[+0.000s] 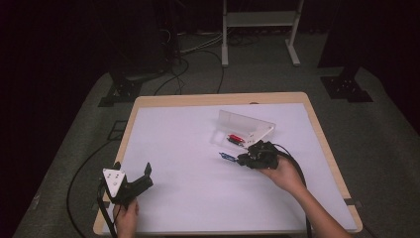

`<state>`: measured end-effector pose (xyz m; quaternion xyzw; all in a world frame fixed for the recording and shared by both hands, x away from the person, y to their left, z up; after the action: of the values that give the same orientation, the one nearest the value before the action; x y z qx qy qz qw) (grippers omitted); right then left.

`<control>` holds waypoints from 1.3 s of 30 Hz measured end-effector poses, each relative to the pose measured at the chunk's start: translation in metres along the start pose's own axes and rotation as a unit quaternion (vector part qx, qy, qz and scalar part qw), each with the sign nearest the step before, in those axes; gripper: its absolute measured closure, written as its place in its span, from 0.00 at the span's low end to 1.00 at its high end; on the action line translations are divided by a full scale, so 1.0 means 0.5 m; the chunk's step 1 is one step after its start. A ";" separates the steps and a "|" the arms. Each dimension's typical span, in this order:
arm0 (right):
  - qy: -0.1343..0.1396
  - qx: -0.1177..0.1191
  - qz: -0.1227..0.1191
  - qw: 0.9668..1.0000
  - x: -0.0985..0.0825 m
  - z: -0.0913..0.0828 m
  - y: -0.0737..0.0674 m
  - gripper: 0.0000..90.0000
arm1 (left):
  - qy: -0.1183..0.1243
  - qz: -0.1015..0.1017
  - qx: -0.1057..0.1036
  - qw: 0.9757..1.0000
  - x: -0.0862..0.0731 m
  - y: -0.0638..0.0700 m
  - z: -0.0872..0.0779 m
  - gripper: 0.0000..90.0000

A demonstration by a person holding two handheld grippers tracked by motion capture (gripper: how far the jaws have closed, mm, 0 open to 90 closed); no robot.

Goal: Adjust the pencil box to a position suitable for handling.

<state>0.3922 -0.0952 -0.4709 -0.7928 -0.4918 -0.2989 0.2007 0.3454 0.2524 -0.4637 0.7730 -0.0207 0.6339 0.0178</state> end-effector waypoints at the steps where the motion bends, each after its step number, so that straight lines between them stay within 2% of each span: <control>1: 0.000 0.000 0.001 1.000 0.001 0.000 0.004 0.88 | 0.000 0.000 0.000 1.000 0.000 0.000 0.000 0.00; 10: 0.008 -0.012 0.008 1.000 0.012 -0.004 0.039 0.88 | 0.000 0.000 0.000 1.000 0.000 0.000 0.000 0.00; 24: 0.001 -0.027 0.011 1.000 0.021 0.004 0.097 0.88 | 0.001 0.002 0.001 1.000 -0.001 -0.001 0.000 0.00; 39: -0.002 -0.028 0.010 1.000 0.037 0.015 0.129 0.88 | -0.002 0.000 0.004 1.000 -0.002 -0.003 0.001 0.00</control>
<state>0.4586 -0.1066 -0.4657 -0.8040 -0.4753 -0.3088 0.1800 0.3459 0.2541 -0.4647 0.7742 -0.0184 0.6325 0.0143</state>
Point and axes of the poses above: each handheld gripper's, and its own axes: z roughly forward along the jaws, x roughly out of its top, y roughly to its right, the point moved 9 cm from there along z, roughly forward along the jaws, and after that the axes turned 1 degree about x, right-handed, at the moved point
